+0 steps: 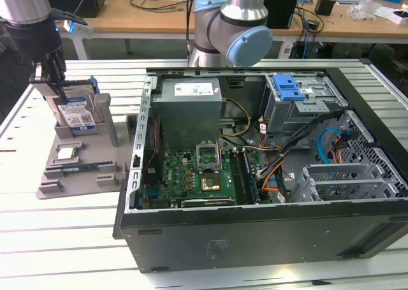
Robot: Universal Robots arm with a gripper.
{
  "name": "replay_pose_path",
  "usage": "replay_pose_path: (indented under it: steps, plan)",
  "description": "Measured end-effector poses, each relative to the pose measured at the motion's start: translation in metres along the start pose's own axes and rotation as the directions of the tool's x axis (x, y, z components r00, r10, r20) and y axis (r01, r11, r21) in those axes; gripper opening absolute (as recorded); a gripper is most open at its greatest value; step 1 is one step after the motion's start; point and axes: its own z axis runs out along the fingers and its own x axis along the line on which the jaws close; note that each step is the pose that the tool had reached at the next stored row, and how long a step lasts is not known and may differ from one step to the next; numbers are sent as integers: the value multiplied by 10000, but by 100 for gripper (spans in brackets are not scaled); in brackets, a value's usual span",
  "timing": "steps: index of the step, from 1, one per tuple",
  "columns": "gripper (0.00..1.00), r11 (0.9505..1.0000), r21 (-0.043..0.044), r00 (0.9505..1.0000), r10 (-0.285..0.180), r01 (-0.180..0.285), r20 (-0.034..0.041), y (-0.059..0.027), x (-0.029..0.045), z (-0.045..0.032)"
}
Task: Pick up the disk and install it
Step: 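Pick up the disk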
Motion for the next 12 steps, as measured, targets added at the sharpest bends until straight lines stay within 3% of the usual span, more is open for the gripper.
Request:
replay_pose_path:
  steps: [9, 12]
  plan:
    - [37, 10000, 2, 10000, 0, 0, -14, -1, 0, 4]
    - [37, 10000, 0, 10000, 0, 0, -19, 3, -2, -61]
